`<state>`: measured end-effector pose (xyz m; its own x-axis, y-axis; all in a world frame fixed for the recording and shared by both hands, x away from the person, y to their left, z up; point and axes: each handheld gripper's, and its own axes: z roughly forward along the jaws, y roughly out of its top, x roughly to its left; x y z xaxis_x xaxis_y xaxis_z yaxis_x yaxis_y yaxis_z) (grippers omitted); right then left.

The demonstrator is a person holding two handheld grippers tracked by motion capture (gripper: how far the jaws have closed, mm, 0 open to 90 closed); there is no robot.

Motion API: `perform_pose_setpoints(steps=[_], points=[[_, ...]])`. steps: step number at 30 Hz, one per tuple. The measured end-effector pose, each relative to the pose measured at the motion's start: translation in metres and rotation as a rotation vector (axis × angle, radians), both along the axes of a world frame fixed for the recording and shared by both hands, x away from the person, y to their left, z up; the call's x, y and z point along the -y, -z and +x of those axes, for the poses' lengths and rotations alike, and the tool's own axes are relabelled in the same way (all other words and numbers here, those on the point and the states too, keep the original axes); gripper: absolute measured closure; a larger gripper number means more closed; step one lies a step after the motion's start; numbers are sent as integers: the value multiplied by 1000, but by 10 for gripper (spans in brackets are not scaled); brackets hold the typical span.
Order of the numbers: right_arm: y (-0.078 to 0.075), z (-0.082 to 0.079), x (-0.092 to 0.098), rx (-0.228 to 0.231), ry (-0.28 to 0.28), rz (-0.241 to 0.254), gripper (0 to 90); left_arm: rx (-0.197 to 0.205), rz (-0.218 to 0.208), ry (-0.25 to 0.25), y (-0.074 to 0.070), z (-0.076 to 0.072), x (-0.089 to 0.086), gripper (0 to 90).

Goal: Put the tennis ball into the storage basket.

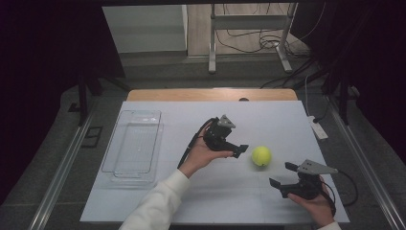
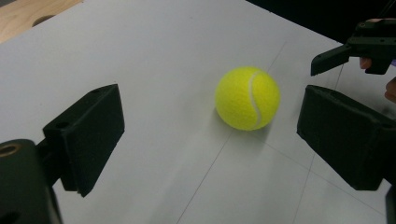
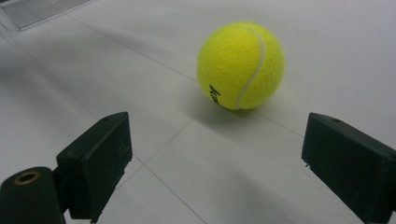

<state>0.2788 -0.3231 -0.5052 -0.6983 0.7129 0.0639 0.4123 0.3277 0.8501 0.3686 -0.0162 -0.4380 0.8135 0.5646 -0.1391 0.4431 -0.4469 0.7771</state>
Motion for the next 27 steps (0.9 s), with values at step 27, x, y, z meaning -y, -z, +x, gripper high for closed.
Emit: perform_pose_setpoints(steps=[27], points=[[1, 0, -1, -4, -2, -2, 90, -10, 25, 14, 4, 13, 22, 90]])
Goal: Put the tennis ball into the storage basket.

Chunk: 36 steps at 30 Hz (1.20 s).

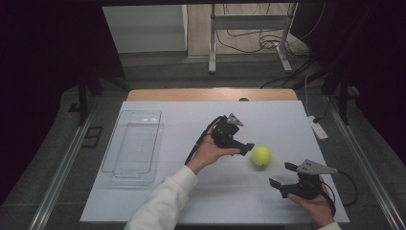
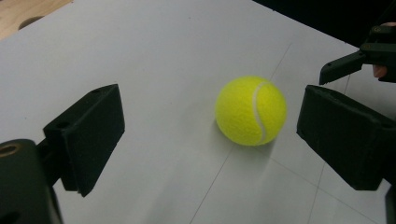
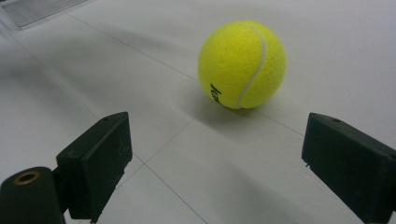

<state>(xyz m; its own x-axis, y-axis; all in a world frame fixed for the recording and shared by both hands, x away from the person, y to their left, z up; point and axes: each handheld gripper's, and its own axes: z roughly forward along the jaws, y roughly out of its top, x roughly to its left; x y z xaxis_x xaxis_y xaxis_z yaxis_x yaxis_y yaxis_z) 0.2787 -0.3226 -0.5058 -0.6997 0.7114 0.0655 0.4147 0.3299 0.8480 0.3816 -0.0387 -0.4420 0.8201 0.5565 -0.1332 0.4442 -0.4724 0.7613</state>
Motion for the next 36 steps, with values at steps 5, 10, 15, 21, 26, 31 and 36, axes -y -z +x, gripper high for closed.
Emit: perform_pose_setpoints(steps=[5, 10, 15, 21, 26, 31, 36], points=[[0, 0, 0, -1, -1, -2, 90, -6, 1, 4, 2, 2, 5, 90], [0, 0, 0, -1, -2, 1, 90, -14, -2, 5, 5, 3, 10, 90], [0, 0, 0, 0, -2, 1, 90, -20, 6, 15, 8, 5, 14, 90], [0, 0, 0, 0, -2, 1, 90, -26, 8, 24, 10, 5, 18, 89], [0, 0, 0, -1, -2, 1, 90, -27, 11, 31, 11, 5, 21, 89], [0, 0, 0, -3, -3, 1, 90, -33, 16, 35, 12, 6, 25, 88], [1, 0, 0, -4, -2, -2, 90, -42, 26, 40, 16, 7, 30, 85]])
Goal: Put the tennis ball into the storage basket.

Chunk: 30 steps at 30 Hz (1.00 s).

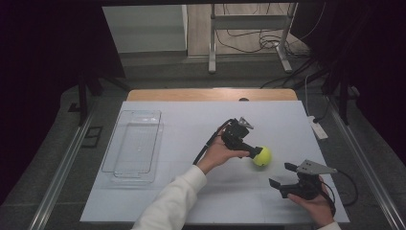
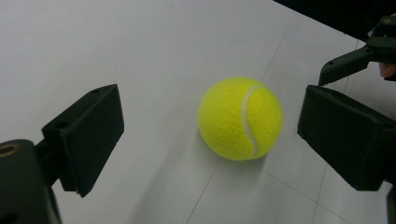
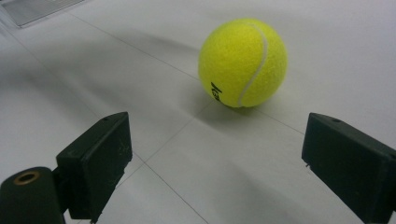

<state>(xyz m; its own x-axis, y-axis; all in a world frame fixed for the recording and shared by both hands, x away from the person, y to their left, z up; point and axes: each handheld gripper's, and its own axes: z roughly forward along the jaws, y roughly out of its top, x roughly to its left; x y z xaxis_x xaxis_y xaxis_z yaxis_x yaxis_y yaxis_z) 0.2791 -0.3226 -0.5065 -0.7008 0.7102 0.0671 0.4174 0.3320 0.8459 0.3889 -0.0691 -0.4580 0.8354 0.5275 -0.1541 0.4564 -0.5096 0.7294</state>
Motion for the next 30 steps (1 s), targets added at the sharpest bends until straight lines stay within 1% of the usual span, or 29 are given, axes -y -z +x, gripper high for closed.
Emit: perform_pose_setpoints(steps=[11, 13, 16, 18, 22, 23, 29, 30], points=[[0, 0, 0, -1, -1, -1, 90, -13, 4, 12, 5, 1, 11, 84], [0, 0, 0, -1, -1, 0, 90, -15, 10, 17, 6, 2, 11, 84], [0, 0, 0, -1, -1, -1, 90, -18, 6, 12, 8, 2, 13, 83], [0, 0, 0, -1, -1, 0, 90, -21, 13, 21, 9, 2, 14, 83], [0, 0, 0, -1, -1, -2, 90, -25, 13, 23, 10, 2, 16, 82], [1, 0, 0, 0, -1, -2, 90, -23, 22, 30, 11, 3, 16, 82], [1, 0, 0, 0, -1, -2, 90, -31, 22, 33, 14, 3, 20, 80], [1, 0, 0, 0, 0, -2, 90, -34, 17, 28, 15, 3, 21, 78]])
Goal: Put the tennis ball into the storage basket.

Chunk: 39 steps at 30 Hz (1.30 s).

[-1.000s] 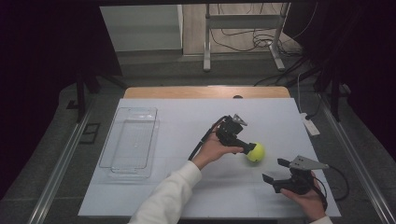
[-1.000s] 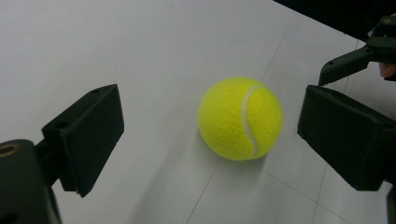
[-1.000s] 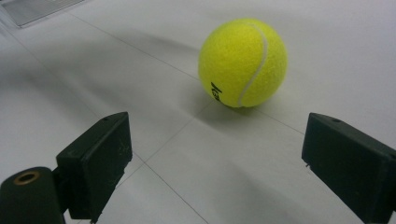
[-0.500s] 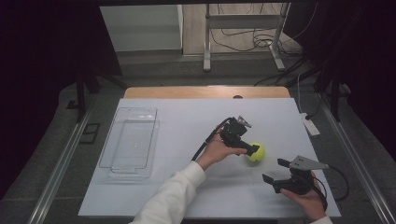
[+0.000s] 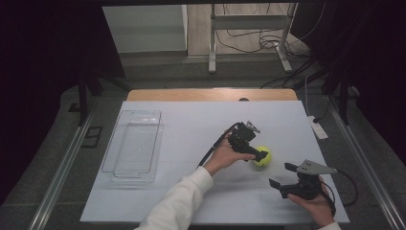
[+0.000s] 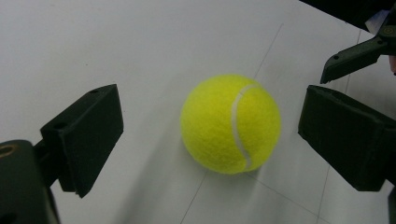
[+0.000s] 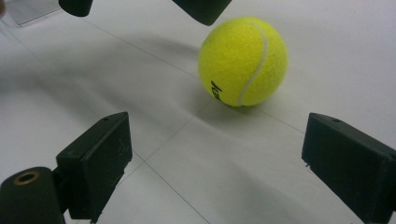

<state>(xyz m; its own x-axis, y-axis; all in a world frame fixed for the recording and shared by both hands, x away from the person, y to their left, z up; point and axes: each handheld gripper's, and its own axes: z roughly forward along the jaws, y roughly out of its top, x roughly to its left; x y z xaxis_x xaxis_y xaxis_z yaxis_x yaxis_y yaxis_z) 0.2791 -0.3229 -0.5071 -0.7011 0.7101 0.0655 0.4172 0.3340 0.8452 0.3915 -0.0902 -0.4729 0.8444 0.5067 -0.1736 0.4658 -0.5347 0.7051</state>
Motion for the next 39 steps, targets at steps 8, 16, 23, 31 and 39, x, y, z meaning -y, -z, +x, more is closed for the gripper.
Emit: perform_pose_setpoints(steps=[8, 16, 23, 31, 39], points=[[0, 0, 0, 0, -1, 1, 90, -9, 2, 2, 4, 0, 6, 76], [0, 0, 0, -1, -1, 0, 89, -20, 12, 8, 9, 1, 13, 75], [0, 0, 0, -1, -3, 0, 89, -35, 15, 12, 14, 2, 19, 74], [0, 0, 0, -2, -5, 0, 89, -42, 24, 25, 19, 2, 25, 74], [0, 0, 0, 0, -5, -2, 89, -53, 27, 21, 23, 3, 28, 74]])
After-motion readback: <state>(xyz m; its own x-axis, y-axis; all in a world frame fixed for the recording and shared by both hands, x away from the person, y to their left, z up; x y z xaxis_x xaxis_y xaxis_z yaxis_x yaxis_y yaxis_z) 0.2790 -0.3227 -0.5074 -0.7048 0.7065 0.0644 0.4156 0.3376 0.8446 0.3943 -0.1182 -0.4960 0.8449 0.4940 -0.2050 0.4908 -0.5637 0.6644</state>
